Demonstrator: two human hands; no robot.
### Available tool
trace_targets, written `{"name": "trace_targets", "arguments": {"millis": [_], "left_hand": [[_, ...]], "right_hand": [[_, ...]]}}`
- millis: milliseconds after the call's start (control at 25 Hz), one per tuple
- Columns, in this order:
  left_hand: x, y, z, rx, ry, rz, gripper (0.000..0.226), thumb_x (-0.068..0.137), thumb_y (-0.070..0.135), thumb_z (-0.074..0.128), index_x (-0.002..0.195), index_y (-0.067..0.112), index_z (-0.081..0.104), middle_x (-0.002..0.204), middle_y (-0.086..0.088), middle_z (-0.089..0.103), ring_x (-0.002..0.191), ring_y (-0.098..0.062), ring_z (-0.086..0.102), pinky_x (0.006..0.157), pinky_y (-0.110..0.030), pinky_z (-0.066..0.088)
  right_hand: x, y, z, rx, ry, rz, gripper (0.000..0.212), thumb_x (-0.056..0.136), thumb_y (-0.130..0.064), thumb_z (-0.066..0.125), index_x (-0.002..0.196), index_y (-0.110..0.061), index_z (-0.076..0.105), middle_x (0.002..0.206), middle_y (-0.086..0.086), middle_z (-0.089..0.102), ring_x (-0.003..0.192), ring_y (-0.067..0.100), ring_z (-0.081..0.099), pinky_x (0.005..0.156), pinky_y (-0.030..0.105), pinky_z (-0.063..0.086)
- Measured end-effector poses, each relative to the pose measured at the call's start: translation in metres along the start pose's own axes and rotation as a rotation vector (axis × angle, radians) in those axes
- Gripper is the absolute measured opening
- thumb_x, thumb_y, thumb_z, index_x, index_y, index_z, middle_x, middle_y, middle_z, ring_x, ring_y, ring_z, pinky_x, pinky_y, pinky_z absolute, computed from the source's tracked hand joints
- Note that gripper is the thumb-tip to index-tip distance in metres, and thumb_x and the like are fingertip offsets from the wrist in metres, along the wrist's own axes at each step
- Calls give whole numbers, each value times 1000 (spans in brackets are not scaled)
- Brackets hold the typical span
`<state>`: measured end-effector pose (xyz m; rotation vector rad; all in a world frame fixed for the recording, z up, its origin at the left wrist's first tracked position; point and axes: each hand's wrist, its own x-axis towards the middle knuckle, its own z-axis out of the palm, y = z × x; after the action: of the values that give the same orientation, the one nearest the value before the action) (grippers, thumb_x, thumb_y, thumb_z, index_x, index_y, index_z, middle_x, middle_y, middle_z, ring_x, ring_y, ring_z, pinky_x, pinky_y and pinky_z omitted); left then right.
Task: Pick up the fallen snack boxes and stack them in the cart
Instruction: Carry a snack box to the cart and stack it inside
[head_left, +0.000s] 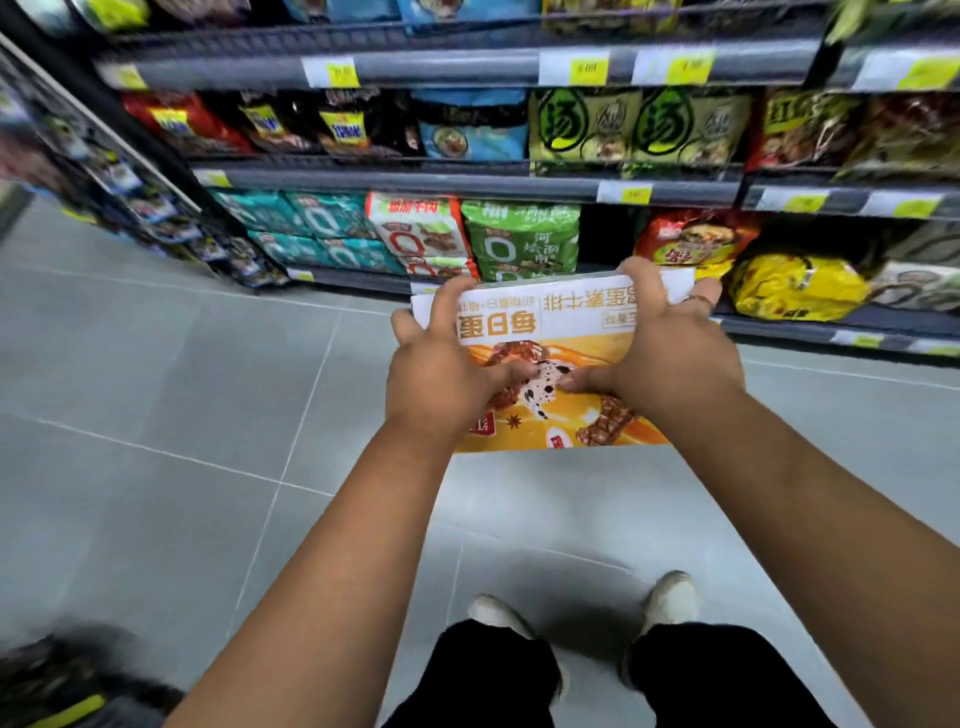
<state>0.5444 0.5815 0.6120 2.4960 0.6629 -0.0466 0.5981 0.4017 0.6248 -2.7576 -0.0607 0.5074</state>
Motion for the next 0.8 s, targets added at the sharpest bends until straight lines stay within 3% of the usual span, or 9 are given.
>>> {"name": "trace_targets", "arguments": {"millis": [200, 360, 440, 640, 800], "left_hand": [[-53, 87, -77, 37, -45, 164, 92, 58, 59, 84, 133, 51, 32, 131, -9, 34, 93, -30, 60, 76, -32, 48], [-94, 164, -95, 75, -34, 320, 91, 58, 63, 82, 133, 52, 32, 123, -6, 36, 89, -31, 58, 75, -32, 47], [-122, 203, -89, 64, -22, 371, 92, 58, 64, 81, 134, 53, 31, 124, -5, 35, 93, -32, 58, 79, -34, 47], [-197, 316, -40, 32, -25, 478, 95, 59, 65, 80, 136, 52, 27, 121, -4, 34, 87, -28, 59, 72, -30, 43], [-244, 414, 13, 28, -85, 597, 96, 59, 65, 80, 135, 52, 25, 124, -6, 35, 91, -30, 59, 77, -32, 46]], "right_hand": [[-81, 18, -99, 85, 81, 95, 112, 49, -70, 81, 136, -43, 16, 128, 20, 33, 92, 40, 58, 76, 41, 49], [-126, 67, -157, 144, 188, 138, 114, 48, -69, 82, 137, -41, 16, 130, 22, 33, 75, 31, 47, 70, 36, 44], [-149, 107, -184, 186, 238, 158, 114, 47, -67, 83, 138, -42, 19, 130, 20, 32, 74, 29, 45, 73, 37, 44], [-200, 226, -256, 153, 321, 199, 114, 47, -68, 83, 138, -44, 18, 131, 20, 32, 75, 32, 50, 71, 37, 44], [-232, 329, -300, 212, 374, 326, 114, 50, -64, 84, 140, -45, 17, 131, 17, 29, 74, 28, 45, 82, 40, 49]]}}
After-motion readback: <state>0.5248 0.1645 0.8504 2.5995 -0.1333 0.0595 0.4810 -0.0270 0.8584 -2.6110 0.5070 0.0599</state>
